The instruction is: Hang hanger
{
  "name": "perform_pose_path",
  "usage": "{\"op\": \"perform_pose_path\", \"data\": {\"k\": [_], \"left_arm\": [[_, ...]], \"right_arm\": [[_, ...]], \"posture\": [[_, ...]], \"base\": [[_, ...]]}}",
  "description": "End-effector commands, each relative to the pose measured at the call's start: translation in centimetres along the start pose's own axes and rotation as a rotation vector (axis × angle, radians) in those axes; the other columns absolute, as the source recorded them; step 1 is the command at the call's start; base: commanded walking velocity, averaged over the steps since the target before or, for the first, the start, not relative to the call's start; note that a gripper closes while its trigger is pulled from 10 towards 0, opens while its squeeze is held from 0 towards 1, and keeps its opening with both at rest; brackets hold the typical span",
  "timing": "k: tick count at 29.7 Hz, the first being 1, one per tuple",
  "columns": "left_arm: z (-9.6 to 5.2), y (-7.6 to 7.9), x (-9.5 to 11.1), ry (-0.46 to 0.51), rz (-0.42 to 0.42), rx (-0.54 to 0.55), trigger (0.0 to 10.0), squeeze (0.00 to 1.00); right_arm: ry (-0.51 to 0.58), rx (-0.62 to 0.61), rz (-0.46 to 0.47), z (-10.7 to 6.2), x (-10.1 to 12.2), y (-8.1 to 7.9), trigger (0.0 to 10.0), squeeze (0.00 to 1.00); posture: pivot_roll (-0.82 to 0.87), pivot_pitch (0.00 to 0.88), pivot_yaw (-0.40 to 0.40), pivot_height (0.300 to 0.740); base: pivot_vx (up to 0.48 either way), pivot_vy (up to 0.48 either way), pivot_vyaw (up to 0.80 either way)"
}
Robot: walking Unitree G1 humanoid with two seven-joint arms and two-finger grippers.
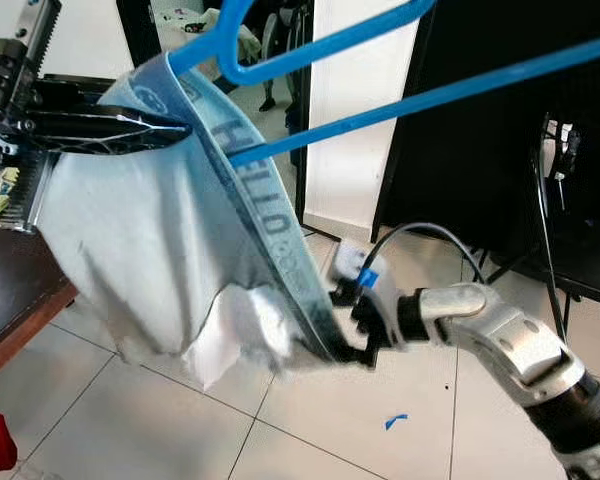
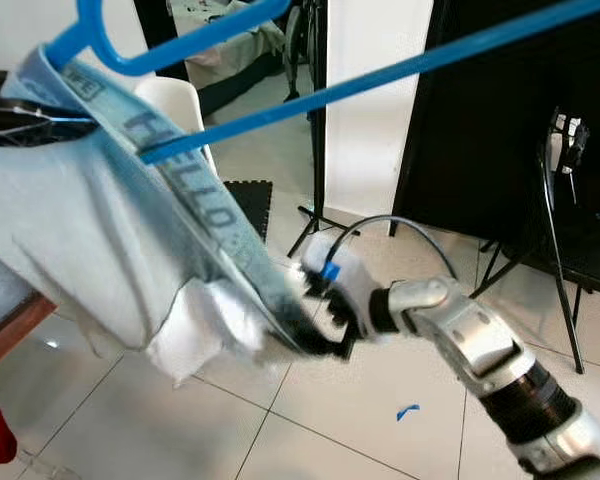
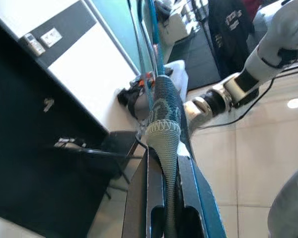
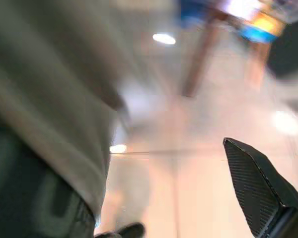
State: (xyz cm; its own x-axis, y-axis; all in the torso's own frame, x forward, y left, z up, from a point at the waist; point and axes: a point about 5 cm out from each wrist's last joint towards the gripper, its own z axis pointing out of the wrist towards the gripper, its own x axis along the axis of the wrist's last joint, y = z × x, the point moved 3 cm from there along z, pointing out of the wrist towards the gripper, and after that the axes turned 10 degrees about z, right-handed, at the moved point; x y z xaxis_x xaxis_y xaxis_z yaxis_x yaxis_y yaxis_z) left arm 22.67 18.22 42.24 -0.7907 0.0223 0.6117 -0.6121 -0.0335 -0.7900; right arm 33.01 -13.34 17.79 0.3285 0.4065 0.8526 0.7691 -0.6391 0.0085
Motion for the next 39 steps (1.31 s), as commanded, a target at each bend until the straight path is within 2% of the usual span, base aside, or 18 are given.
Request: {"op": "perform_pose_path", "data": {"k": [1,2,4,5,7,10,13,15,17,19,21,22,24,33,39], "left_arm": [[-1.1,0.0,0.9,-0.036,0.033,0.023,10.0,0.00],[-1.5,0.3,0.9,-0.054,0.025,0.021,10.0,0.00],[-2.0,0.9,0.7,-0.085,0.004,0.017,10.0,0.00],[-2.0,0.9,0.7,-0.085,0.004,0.017,10.0,0.00],[-2.2,1.4,0.3,-0.116,-0.013,0.018,10.0,0.00],[-2.3,1.8,0.0,-0.137,-0.023,0.017,10.0,0.00],[-2.7,2.7,-1.7,-0.241,-0.040,0.042,10.0,0.00],[-2.7,2.7,-1.7,-0.241,-0.040,0.042,10.0,0.00],[-3.0,3.4,-3.3,-0.317,-0.045,0.064,10.0,0.00],[-3.0,3.4,-3.3,-0.317,-0.045,0.064,10.0,0.00],[-3.2,4.1,-4.5,-0.370,-0.054,0.081,10.0,0.00],[-3.2,4.1,-4.5,-0.370,-0.054,0.081,10.0,0.00],[-3.2,5.1,-6.2,-0.445,-0.048,0.098,10.0,0.00],[-2.9,6.5,-8.3,-0.512,-0.039,0.104,10.0,0.00],[-3.0,6.2,-9.0,-0.555,0.009,0.133,10.0,0.00]], "right_arm": [[-0.012,-0.148,0.064,-0.6,-0.5,2.7,10.0,0.00],[0.002,-0.267,0.109,-1.4,-0.6,4.9,10.0,0.00],[0.069,-0.443,0.201,-2.9,-0.3,8.2,10.0,0.00],[0.069,-0.443,0.201,-2.9,-0.3,8.2,10.0,0.00],[0.143,-0.550,0.279,-4.2,0.3,10.1,10.0,0.00],[0.195,-0.587,0.324,-4.8,0.8,10.9,10.0,0.00],[0.350,-0.633,0.478,-6.7,2.1,12.7,10.0,0.00],[0.350,-0.633,0.478,-6.7,2.1,12.7,10.0,0.00],[0.418,-0.624,0.567,-7.4,2.7,13.3,10.0,0.00],[0.418,-0.624,0.567,-7.4,2.7,13.3,10.0,0.00],[0.468,-0.606,0.639,-7.6,3.6,13.7,10.0,0.00],[0.468,-0.606,0.639,-7.6,3.6,13.7,10.0,0.00],[0.506,-0.562,0.689,-7.2,5.0,13.5,10.0,0.00],[0.555,-0.514,0.723,-6.7,7.3,13.3,10.0,0.00],[0.578,-0.463,0.715,-6.7,8.7,12.7,10.0,0.00]], "posture": [[-0.02,0.019,0.025,0.740],[-0.02,0.021,0.025,0.740],[-0.02,0.023,0.022,0.740],[-0.02,0.023,0.022,0.740],[-0.02,0.024,0.021,0.740],[-0.02,0.025,0.018,0.740],[-0.02,0.030,0.011,0.740],[-0.02,0.030,0.011,0.740],[-0.02,0.032,0.009,0.740],[-0.02,0.032,0.009,0.740],[-0.03,0.041,0.006,0.740],[-0.03,0.041,0.006,0.740],[-0.03,0.046,0.000,0.740],[-0.03,0.052,-0.010,0.740],[-0.03,0.054,-0.009,0.740]], "base": [[0.000,0.000,0.00],[0.000,0.000,0.00],[0.000,0.000,0.00],[0.000,0.000,0.00],[0.000,0.000,0.00],[0.000,0.000,0.00],[0.000,0.000,0.00],[0.000,0.000,0.00],[0.000,0.000,0.00],[0.000,0.000,0.00],[0.000,0.000,0.00],[0.000,0.000,0.00],[0.000,0.000,0.00],[0.000,0.000,0.00],[0.000,0.000,0.00]]}}
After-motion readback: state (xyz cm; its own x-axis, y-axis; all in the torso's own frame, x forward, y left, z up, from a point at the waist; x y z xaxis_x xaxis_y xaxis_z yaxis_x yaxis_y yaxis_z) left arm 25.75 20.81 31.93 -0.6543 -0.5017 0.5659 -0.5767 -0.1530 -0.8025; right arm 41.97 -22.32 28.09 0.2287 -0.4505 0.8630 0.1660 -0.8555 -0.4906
